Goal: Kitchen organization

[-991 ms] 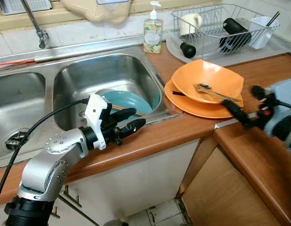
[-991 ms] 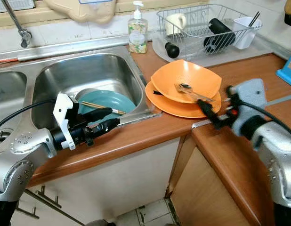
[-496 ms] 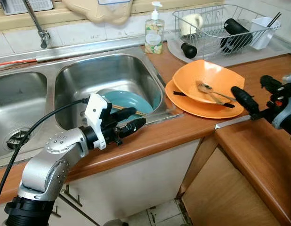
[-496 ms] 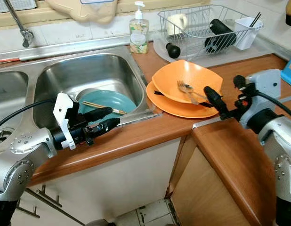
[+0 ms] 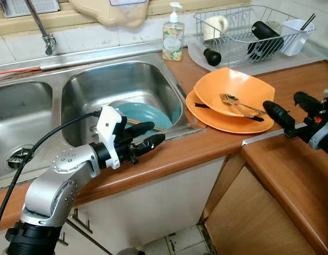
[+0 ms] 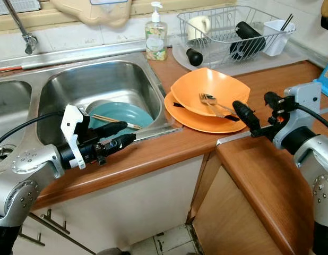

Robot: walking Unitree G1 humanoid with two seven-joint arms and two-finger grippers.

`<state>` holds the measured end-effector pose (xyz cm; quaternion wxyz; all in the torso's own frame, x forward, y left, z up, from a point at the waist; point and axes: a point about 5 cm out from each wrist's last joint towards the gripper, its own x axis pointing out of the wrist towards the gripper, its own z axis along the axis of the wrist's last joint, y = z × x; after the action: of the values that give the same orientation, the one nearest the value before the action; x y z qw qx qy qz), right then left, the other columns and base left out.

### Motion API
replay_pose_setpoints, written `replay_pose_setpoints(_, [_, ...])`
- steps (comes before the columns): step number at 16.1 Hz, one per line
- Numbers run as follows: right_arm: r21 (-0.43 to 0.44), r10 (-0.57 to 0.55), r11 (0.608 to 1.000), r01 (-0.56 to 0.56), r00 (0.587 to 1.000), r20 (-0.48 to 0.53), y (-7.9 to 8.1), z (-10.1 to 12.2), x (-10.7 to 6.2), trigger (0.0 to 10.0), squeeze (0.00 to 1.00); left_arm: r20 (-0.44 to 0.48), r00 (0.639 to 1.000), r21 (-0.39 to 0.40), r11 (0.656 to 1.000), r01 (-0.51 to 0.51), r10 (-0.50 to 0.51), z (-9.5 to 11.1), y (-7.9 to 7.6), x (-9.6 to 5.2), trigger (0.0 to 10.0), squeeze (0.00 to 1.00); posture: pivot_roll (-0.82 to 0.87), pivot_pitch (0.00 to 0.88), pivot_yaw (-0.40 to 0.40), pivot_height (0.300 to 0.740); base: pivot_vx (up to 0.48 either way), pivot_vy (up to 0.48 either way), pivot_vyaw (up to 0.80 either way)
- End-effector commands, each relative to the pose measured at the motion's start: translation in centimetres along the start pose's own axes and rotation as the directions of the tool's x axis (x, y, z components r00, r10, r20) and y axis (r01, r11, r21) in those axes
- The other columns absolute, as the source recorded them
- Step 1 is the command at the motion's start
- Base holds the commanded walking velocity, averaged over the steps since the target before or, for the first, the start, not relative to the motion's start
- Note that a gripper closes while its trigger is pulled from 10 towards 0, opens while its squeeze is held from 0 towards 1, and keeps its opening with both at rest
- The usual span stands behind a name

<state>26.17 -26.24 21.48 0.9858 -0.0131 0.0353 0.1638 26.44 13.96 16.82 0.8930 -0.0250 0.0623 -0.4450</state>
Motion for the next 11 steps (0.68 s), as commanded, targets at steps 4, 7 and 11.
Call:
replay_pose_setpoints(4, [0.039,0.008,0.999,-0.005,0.998,-0.070,0.6,-1.3,1.0,0.8,0.00,-0.001,1.000,0.015,0.999,0.029,-0.029,0.4,-0.4,0.2,10.0,0.00,-0.13,0.000,0.061,0.740,0.000,0.000,0.00])
replay_pose_setpoints(7, [0.075,0.025,0.997,-0.022,0.999,-0.047,1.0,-1.5,1.9,0.0,0.00,0.000,0.999,0.012,0.999,0.037,-0.037,0.4,-0.5,0.2,10.0,0.00,-0.13,0.000,0.059,0.740,0.000,0.000,0.00])
replay_pose_setpoints(11, [0.097,0.027,0.995,-0.022,0.999,-0.047,0.9,-1.7,2.3,0.0,0.00,-0.001,0.999,0.012,0.999,0.038,-0.038,0.4,-0.5,0.2,10.0,0.00,-0.12,0.000,0.053,0.740,0.000,0.000,0.00])
